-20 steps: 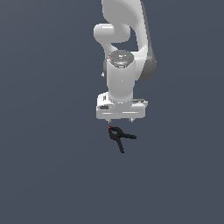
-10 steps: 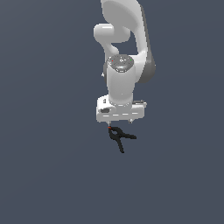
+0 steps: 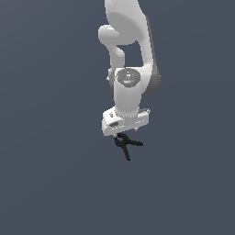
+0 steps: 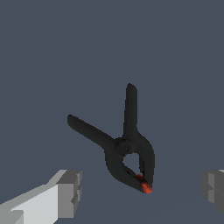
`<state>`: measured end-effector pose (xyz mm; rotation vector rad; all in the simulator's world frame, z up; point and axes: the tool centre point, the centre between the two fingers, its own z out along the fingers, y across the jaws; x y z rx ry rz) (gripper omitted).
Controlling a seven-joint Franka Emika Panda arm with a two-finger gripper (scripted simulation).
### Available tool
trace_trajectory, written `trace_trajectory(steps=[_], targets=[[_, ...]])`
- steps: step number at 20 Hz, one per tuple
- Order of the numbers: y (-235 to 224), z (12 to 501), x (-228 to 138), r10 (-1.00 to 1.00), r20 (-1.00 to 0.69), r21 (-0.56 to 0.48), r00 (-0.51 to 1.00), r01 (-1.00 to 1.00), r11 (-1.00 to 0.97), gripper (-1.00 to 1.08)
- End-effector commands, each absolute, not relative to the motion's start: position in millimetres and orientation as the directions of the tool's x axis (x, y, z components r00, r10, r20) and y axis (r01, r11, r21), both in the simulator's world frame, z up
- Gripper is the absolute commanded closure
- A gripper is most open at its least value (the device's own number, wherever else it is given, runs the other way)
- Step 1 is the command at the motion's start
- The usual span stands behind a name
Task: Pick up the object and move it to a goal position.
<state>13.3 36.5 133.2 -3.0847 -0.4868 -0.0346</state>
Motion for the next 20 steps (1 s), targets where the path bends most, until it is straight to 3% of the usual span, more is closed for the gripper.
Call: trace_trajectory(steps=[1,10,20], targets=[[37,123,13,0.380,0.021,-0.009,0.925,0.380,-0.925,-0.92],[38,89,11,0.598,0.007,0.000,0.801,0.598,-0.801,-0.92],[40,71,10,0.705,0.000,0.000,0.709,0.705,-0.709,-0.92]])
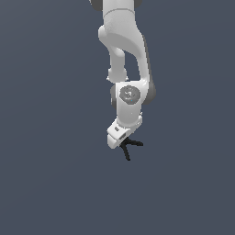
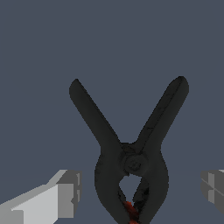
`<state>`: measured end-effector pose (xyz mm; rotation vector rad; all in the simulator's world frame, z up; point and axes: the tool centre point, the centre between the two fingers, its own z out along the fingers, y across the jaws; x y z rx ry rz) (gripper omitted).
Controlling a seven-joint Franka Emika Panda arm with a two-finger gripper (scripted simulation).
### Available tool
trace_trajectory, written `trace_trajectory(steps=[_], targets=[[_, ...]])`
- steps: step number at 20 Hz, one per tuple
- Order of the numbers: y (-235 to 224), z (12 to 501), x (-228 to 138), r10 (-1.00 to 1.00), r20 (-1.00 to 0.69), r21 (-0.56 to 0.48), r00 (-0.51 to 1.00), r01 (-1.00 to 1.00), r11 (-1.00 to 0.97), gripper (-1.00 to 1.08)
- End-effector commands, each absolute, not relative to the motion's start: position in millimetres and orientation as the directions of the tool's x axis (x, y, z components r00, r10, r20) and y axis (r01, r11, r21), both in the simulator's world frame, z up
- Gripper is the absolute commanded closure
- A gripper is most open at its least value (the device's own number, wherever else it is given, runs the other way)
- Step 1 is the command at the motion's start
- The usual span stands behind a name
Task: Pick up the object and move it to a goal position.
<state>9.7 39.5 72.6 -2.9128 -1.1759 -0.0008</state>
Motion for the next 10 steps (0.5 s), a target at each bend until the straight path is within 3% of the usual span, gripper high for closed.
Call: trace_trajectory(steps=[1,10], targets=[[39.8,70.2,9.6,0.709,0.000,0.000,0.705,0.709,-0.705,-0.92],[39.6,60.3,9.2,0.711,0.000,0.000,0.703,0.711,-0.703,-0.92]])
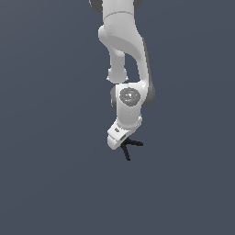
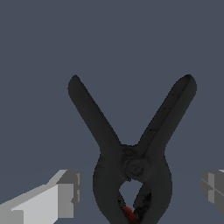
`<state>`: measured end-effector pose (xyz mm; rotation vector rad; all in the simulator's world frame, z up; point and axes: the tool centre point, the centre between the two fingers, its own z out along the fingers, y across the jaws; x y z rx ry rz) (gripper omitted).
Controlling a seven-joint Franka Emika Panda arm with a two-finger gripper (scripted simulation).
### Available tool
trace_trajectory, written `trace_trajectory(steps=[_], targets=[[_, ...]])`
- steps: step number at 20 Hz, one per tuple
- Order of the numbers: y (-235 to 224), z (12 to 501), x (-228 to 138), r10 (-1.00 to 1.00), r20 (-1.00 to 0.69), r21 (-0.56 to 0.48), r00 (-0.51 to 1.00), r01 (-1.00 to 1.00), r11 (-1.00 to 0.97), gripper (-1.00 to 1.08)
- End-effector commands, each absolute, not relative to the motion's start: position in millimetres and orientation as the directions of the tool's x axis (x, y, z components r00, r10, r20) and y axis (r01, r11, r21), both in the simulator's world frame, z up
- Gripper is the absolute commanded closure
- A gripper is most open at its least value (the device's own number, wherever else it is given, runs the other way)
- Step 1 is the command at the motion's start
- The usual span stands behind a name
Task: Pick up the object and move it to a goal position.
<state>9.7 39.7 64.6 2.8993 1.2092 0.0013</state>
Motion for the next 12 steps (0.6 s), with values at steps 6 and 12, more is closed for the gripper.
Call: trace_trajectory(steps=[6,12], targets=[[40,30,8,0.714,0.000,0.000,0.701,0.714,-0.701,-0.92],[40,19,9,0.714,0.000,0.000,0.700,0.714,-0.700,-0.92]])
